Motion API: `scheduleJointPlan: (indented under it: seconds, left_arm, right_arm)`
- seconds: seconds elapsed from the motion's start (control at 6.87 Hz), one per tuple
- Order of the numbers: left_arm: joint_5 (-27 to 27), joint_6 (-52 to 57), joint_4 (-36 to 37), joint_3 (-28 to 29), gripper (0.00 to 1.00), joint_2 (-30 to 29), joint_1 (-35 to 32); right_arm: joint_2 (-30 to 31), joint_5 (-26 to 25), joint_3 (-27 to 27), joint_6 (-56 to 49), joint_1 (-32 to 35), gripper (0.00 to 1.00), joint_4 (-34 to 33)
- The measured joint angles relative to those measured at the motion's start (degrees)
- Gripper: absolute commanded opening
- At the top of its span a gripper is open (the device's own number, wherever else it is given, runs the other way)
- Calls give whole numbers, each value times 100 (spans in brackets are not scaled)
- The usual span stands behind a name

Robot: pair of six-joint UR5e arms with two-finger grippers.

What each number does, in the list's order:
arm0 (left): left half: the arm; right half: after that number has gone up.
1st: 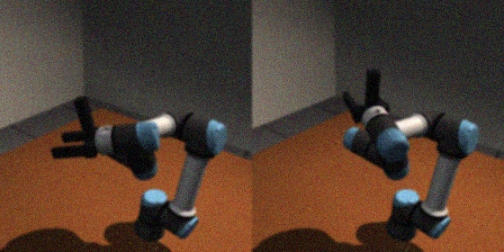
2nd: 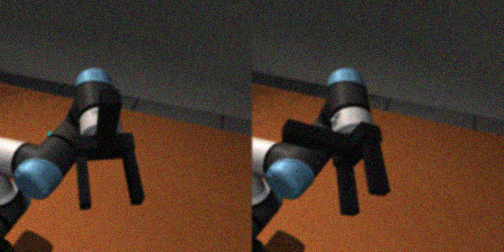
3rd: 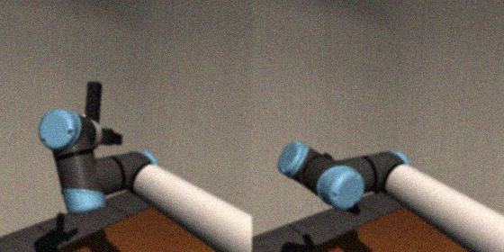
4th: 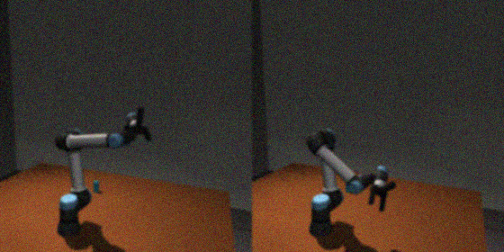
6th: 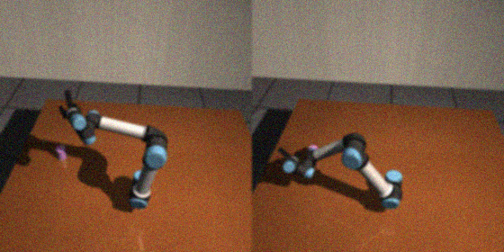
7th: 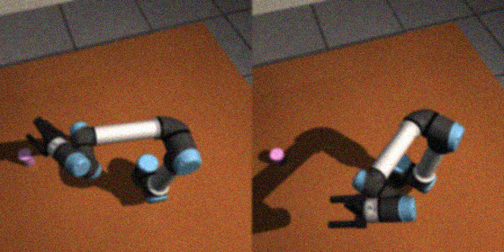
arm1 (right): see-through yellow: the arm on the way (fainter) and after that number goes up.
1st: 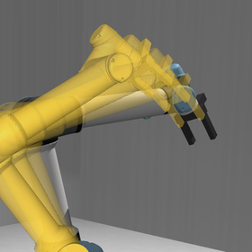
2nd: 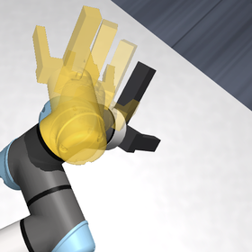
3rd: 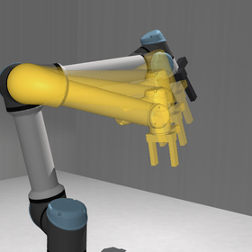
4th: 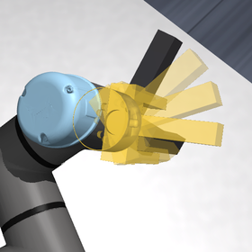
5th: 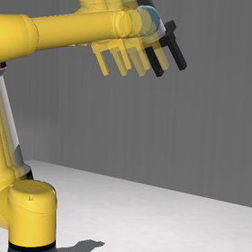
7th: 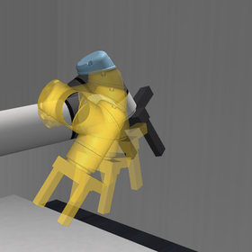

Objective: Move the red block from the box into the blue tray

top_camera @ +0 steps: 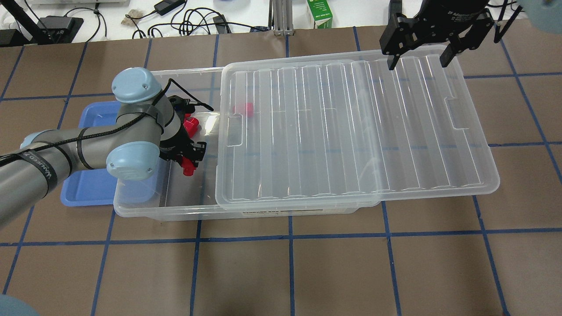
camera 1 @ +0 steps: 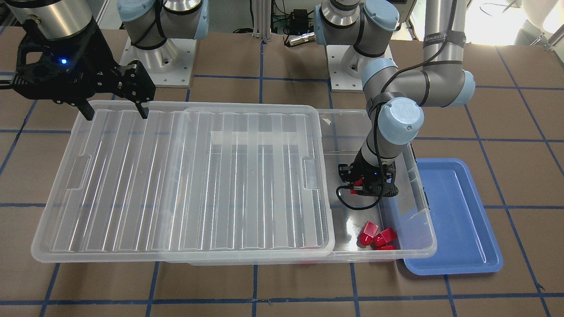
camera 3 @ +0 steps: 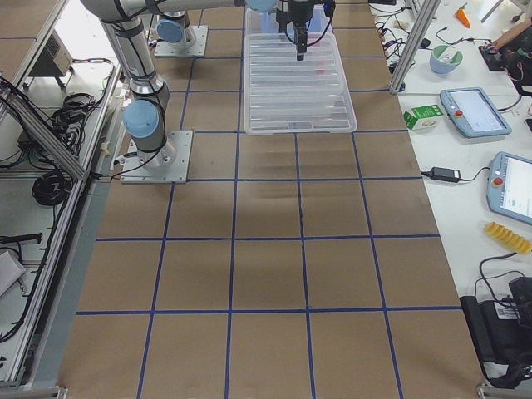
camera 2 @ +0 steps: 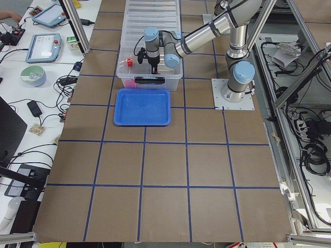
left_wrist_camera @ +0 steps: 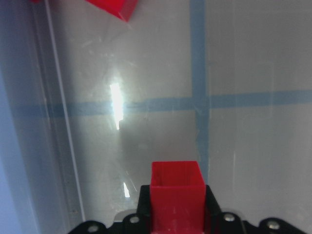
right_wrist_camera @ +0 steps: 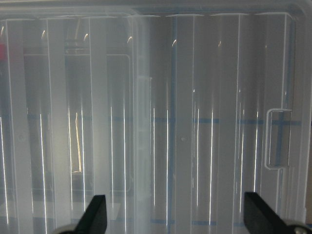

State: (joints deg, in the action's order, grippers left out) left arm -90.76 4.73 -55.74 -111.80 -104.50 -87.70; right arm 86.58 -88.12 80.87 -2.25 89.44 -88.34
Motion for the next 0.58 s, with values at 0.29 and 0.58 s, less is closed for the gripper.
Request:
scheduleJointPlan:
  seconds: [0.29,0.58]
  left_arm:
    - [0,-19,-1388,888,0,433,41]
    - [-42,125,-2535,1793,0,644,394]
  right_arm:
    - [-7,-30,-40,-434,-428,100,-16]
    - [-56,9,-4,-2063,-1538,100,-7]
